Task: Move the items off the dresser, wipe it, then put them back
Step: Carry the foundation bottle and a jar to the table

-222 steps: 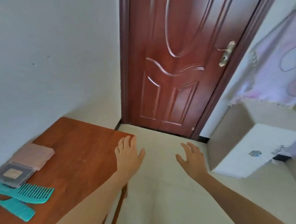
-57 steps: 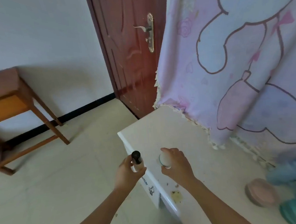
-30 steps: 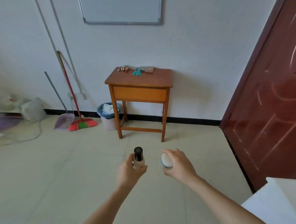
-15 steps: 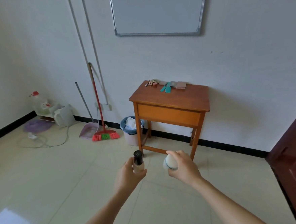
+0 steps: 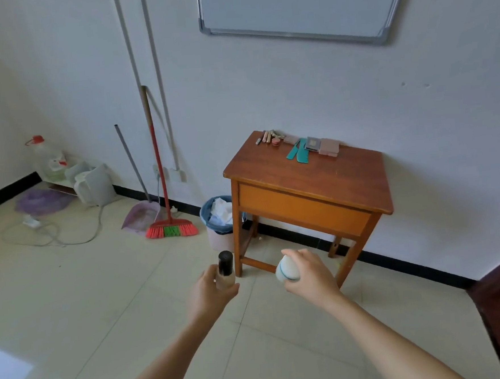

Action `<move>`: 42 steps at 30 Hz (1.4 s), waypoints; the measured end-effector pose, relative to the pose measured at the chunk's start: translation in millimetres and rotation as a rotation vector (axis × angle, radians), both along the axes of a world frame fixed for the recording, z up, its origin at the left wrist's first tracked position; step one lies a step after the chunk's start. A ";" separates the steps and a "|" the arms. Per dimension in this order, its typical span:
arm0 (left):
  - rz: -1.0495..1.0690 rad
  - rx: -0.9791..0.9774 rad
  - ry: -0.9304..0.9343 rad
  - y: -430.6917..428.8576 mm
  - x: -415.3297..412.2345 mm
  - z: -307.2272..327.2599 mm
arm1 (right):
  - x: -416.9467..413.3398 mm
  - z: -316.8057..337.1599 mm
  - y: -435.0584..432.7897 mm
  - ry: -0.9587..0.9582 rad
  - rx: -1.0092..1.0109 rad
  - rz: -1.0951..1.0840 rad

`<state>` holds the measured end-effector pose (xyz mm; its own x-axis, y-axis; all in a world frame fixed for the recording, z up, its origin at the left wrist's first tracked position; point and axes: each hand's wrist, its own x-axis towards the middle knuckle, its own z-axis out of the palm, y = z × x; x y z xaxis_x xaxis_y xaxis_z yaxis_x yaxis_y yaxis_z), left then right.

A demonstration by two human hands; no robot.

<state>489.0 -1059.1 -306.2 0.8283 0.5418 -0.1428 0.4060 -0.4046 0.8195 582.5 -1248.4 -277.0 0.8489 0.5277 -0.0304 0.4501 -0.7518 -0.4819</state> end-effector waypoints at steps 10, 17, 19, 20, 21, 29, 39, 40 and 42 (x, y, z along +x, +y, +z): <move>-0.221 -0.022 -0.048 47.9 171.6 10.0 | 110.6 15.7 17.1 -0.001 -0.015 -0.309; -0.368 -0.020 -0.035 -1.7 266.9 3.9 | 180.4 -0.5 -54.3 0.023 -0.063 -0.518; -0.380 0.006 -0.050 -19.7 299.7 5.4 | 209.6 -1.7 -77.1 0.016 -0.032 -0.569; -0.383 0.010 -0.050 -28.9 316.8 7.9 | 225.3 -1.4 -87.3 0.012 -0.015 -0.585; -0.394 0.012 -0.049 -37.4 334.0 11.1 | 241.7 -0.5 -96.9 0.007 -0.002 -0.593; -0.356 0.030 -0.032 -97.1 442.7 27.2 | 356.4 9.4 -137.6 0.002 -0.014 -0.517; -0.448 0.057 0.068 -112.8 516.2 1.8 | 424.3 -8.6 -139.9 0.085 -0.028 -0.533; -0.466 0.065 0.076 -113.3 526.0 0.0 | 431.5 -8.6 -139.7 0.092 -0.033 -0.545; -0.492 0.068 0.080 -114.6 546.2 -3.4 | 446.9 -7.4 -139.1 0.104 -0.047 -0.558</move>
<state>1035.2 -1173.7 -309.6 0.9760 0.0997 -0.1938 0.2136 -0.6153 0.7588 1029.3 -1387.5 -284.4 0.9899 -0.0036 -0.1416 -0.0694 -0.8836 -0.4631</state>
